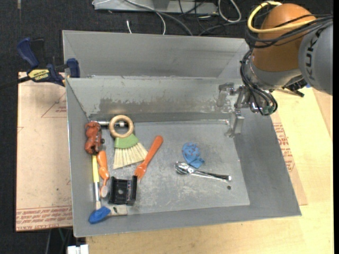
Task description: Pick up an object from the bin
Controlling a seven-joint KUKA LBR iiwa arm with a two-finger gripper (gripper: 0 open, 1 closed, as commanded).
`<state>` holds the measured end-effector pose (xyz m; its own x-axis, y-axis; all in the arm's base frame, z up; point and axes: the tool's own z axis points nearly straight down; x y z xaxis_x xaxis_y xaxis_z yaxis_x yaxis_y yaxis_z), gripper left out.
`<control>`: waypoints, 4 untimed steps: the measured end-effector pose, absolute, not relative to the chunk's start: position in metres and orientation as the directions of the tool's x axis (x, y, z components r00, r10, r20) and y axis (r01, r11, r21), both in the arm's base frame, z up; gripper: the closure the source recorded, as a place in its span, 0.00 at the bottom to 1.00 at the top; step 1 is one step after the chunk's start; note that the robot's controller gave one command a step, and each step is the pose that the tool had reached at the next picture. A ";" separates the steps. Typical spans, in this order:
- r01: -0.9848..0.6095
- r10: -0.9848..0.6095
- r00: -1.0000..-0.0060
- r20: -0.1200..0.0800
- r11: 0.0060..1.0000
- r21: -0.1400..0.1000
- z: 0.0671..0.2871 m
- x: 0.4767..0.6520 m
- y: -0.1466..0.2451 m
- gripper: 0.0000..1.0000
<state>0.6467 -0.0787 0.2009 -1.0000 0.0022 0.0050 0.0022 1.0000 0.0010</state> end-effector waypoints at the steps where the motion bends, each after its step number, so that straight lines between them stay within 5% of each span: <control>1: 0.001 0.001 -1.000 -0.003 1.000 0.000 0.206 0.648 -0.078 0.00; 2: -0.119 -0.119 -0.993 -0.004 0.993 0.000 0.143 0.608 -0.057 0.00; 4: 0.038 0.038 -0.999 0.003 0.999 0.005 0.120 0.532 0.004 0.00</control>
Offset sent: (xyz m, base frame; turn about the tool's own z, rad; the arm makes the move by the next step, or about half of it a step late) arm -0.0856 0.0459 -0.1309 -0.2600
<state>0.5323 0.0035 0.1201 -0.9993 0.0376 0.0035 0.0376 0.9993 0.0049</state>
